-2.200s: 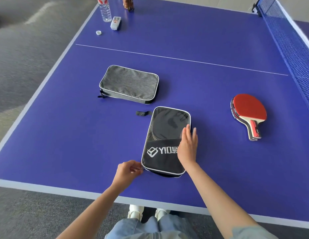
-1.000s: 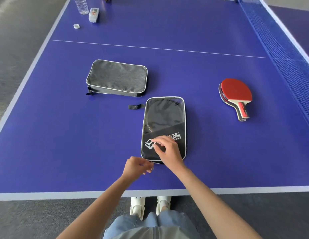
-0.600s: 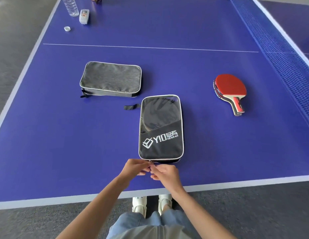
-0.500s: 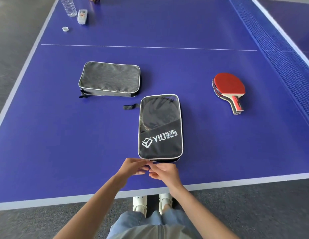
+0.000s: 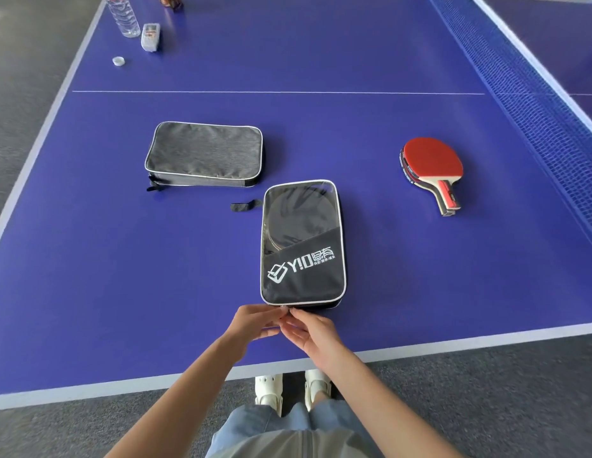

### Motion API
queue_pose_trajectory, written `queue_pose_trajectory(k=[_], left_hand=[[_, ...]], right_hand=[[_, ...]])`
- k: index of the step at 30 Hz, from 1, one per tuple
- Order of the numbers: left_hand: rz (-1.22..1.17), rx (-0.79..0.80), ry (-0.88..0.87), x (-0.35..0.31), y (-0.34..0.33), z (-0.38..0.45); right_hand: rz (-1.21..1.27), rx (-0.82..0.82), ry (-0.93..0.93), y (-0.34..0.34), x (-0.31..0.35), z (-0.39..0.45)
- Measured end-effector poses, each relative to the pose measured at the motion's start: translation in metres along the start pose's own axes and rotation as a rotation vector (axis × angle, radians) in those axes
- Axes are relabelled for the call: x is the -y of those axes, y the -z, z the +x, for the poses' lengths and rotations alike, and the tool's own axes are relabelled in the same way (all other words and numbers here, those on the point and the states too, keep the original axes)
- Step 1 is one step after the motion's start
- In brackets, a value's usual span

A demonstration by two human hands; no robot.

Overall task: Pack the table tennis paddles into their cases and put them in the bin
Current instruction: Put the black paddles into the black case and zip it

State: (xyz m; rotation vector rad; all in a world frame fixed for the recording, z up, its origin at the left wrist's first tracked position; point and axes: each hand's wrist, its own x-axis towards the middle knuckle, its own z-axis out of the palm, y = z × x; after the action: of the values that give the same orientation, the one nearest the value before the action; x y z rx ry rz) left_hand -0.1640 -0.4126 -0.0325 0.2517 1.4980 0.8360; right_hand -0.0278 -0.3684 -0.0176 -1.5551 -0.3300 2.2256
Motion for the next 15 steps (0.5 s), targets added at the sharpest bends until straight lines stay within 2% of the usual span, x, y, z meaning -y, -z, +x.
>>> queue_pose_trajectory(k=[6,15], left_hand=[[-0.176,-0.108,0.049,0.005,-0.015,0.003],[-0.29,-0.17,0.179,0.001,-0.022,0.003]], right_hand=[[-0.119,-0.088,0.088,0.011,0.005,0.0],[-0.011,-0.057,-0.021,0.009,0.016,-0.003]])
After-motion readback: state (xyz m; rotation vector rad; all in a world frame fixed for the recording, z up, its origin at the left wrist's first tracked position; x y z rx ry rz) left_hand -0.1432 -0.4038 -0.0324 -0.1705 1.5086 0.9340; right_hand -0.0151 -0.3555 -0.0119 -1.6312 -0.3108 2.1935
